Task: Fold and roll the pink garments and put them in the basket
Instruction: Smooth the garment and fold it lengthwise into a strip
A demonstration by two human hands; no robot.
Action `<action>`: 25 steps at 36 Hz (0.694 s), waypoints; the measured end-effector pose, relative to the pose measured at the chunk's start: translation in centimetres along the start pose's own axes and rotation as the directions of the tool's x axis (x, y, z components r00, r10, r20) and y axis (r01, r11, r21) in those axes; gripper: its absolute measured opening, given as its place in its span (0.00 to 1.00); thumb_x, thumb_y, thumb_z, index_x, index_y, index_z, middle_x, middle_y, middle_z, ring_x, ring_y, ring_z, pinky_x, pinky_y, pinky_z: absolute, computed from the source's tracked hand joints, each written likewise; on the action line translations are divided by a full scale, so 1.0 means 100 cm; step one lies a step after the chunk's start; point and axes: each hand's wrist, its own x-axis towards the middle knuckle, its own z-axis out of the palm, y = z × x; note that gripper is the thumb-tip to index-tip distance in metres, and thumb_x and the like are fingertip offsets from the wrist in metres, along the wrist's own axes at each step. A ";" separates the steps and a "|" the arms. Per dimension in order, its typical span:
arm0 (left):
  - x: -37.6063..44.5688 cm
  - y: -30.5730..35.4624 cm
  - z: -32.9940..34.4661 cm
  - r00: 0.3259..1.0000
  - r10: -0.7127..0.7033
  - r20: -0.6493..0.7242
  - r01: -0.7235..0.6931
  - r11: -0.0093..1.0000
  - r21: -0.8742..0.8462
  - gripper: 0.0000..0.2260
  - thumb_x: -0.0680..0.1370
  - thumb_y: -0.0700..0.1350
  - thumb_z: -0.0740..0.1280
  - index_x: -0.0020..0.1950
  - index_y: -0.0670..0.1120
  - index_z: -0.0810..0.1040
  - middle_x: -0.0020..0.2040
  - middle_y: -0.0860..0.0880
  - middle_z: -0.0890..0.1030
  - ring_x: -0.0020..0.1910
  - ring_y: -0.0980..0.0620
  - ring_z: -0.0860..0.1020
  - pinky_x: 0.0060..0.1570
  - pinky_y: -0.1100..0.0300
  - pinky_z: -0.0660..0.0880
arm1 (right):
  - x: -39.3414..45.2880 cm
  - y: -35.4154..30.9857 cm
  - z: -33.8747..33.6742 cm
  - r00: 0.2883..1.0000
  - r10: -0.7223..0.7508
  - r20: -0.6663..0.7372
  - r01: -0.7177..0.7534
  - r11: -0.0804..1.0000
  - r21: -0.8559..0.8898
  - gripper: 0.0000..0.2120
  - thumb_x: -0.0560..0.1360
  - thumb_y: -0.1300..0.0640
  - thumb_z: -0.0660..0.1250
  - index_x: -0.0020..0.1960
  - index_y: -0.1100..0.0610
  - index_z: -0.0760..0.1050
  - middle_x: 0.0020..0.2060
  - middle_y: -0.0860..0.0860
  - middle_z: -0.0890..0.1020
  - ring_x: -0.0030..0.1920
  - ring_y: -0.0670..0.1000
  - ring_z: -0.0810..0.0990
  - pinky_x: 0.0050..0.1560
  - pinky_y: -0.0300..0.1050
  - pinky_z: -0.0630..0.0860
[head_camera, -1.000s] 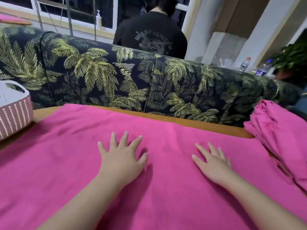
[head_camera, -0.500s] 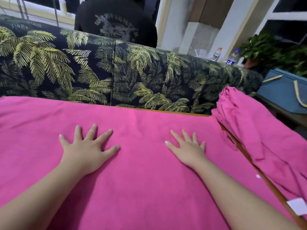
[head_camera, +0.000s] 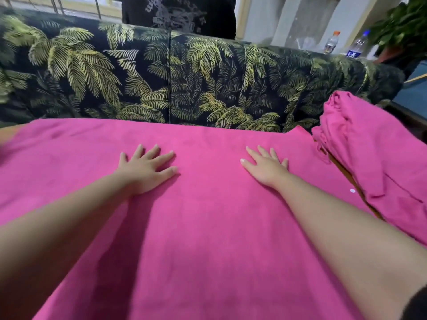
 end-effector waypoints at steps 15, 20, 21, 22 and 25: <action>-0.252 0.000 0.054 0.896 0.441 0.045 -0.443 0.889 0.114 0.31 0.67 0.76 0.30 0.70 0.74 0.36 0.76 0.61 0.34 0.73 0.56 0.28 0.71 0.51 0.31 | -0.282 -0.002 0.036 0.815 -0.545 0.198 0.558 0.830 -0.010 0.34 0.71 0.28 0.43 0.75 0.35 0.47 0.76 0.38 0.43 0.74 0.40 0.34 0.74 0.49 0.34; -0.311 0.001 0.064 0.876 0.480 0.051 -0.483 0.869 0.106 0.28 0.71 0.73 0.32 0.71 0.73 0.36 0.75 0.62 0.33 0.73 0.59 0.28 0.72 0.51 0.30 | -0.340 0.019 0.051 0.793 -0.576 0.199 0.603 0.789 -0.121 0.30 0.66 0.28 0.30 0.68 0.25 0.37 0.72 0.33 0.31 0.70 0.36 0.25 0.72 0.47 0.28; -0.321 0.001 0.067 0.865 0.498 0.062 -0.501 0.860 0.099 0.27 0.72 0.72 0.33 0.72 0.72 0.37 0.75 0.63 0.33 0.73 0.60 0.28 0.71 0.51 0.30 | -0.349 0.021 0.051 0.789 -0.577 0.209 0.607 0.783 -0.132 0.29 0.66 0.28 0.30 0.67 0.24 0.37 0.71 0.32 0.30 0.69 0.36 0.24 0.72 0.46 0.27; -0.331 0.001 0.069 0.850 0.523 0.056 -0.526 0.847 0.078 0.26 0.74 0.71 0.34 0.72 0.72 0.38 0.76 0.63 0.34 0.73 0.60 0.29 0.71 0.52 0.30 | -0.356 0.024 0.051 0.781 -0.583 0.225 0.617 0.775 -0.135 0.28 0.66 0.28 0.31 0.67 0.23 0.37 0.70 0.31 0.30 0.69 0.36 0.24 0.71 0.45 0.27; -0.350 -0.004 0.070 0.804 0.594 0.034 -0.591 0.803 -0.070 0.23 0.77 0.69 0.38 0.73 0.72 0.48 0.76 0.66 0.43 0.75 0.63 0.37 0.72 0.58 0.32 | -0.370 0.032 0.048 0.734 -0.627 0.263 0.663 0.745 -0.076 0.29 0.65 0.25 0.34 0.67 0.23 0.46 0.70 0.27 0.36 0.70 0.33 0.28 0.72 0.40 0.29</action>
